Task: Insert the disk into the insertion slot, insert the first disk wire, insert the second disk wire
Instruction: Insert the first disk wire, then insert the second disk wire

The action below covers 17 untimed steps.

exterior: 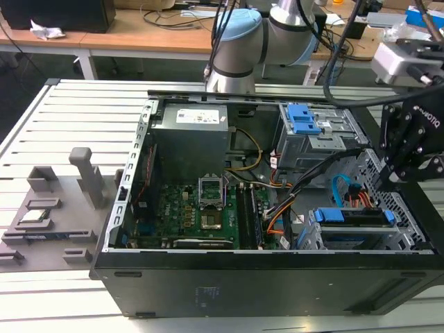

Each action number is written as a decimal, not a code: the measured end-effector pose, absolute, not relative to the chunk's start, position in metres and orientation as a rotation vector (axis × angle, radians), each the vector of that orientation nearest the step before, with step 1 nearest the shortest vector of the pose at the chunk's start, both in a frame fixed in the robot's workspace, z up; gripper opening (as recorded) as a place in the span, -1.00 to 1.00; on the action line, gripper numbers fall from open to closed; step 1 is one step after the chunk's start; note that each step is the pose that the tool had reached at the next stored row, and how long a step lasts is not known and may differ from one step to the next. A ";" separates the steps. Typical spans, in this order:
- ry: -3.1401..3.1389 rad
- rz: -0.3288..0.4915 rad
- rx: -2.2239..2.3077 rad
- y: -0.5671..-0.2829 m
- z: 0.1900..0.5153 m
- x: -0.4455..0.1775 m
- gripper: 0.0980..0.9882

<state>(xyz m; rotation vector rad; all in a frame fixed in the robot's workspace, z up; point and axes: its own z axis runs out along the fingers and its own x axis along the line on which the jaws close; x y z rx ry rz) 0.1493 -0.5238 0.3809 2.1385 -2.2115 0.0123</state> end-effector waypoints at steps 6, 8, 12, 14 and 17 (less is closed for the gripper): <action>-2.211 0.012 2.139 -0.524 0.389 0.149 -0.98; -2.212 0.012 2.139 -0.524 0.389 0.149 -0.98; -2.212 0.012 2.139 -0.524 0.389 0.149 -0.98; -2.212 0.012 2.139 -0.524 0.389 0.149 -0.69; -2.211 0.012 2.138 -0.524 0.389 0.149 -0.54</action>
